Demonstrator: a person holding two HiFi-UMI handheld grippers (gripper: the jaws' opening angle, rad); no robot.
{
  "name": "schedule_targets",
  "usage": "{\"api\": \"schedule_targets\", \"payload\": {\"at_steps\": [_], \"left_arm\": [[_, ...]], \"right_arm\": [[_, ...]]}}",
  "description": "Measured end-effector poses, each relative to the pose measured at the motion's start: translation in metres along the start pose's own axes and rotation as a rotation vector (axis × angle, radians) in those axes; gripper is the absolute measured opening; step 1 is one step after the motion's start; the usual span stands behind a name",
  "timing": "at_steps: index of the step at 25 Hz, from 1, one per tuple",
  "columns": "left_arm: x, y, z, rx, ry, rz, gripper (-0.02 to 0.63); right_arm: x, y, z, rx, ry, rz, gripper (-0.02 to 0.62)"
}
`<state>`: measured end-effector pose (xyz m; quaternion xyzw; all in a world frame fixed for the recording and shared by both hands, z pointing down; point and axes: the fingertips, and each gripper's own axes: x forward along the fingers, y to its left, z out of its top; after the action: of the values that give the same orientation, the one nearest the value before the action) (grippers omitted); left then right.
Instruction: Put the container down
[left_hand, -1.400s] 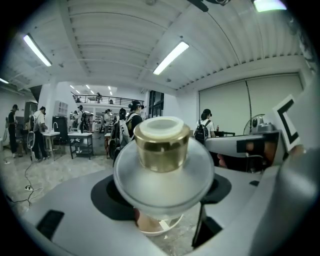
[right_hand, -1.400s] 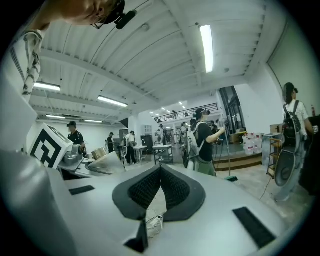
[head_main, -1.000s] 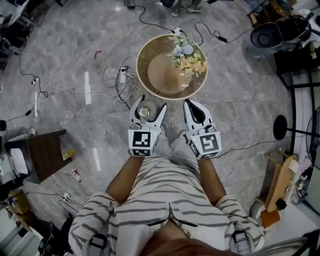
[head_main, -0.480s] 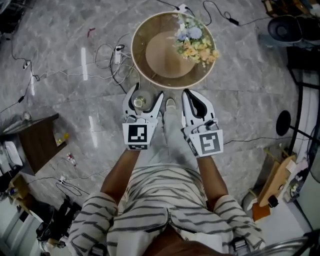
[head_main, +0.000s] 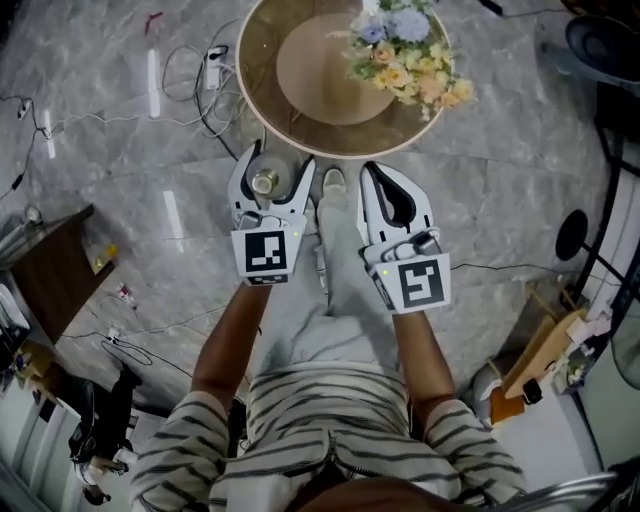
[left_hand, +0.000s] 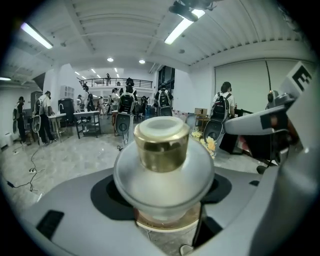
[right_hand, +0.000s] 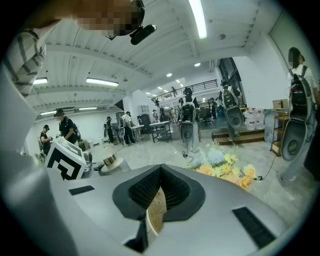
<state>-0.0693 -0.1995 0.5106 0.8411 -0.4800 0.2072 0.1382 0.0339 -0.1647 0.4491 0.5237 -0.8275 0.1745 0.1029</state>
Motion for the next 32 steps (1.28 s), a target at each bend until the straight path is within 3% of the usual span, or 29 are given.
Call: {"api": "schedule_targets", "payload": {"at_steps": [5,17,32], "left_arm": [[0.035,-0.001,-0.04,0.018,0.021,0.007,0.333],[0.102,0.006,-0.114,0.021,0.066,0.034,0.333],[0.173,0.024,-0.178,0.052,0.115,0.066,0.333]], "right_arm": [[0.022,-0.015,-0.039,0.063,0.028,0.024,0.009],[0.05,-0.031,-0.101,0.1,0.082,0.032,0.009],[0.072,-0.046,-0.14,0.103,0.13,0.042,0.009]]}}
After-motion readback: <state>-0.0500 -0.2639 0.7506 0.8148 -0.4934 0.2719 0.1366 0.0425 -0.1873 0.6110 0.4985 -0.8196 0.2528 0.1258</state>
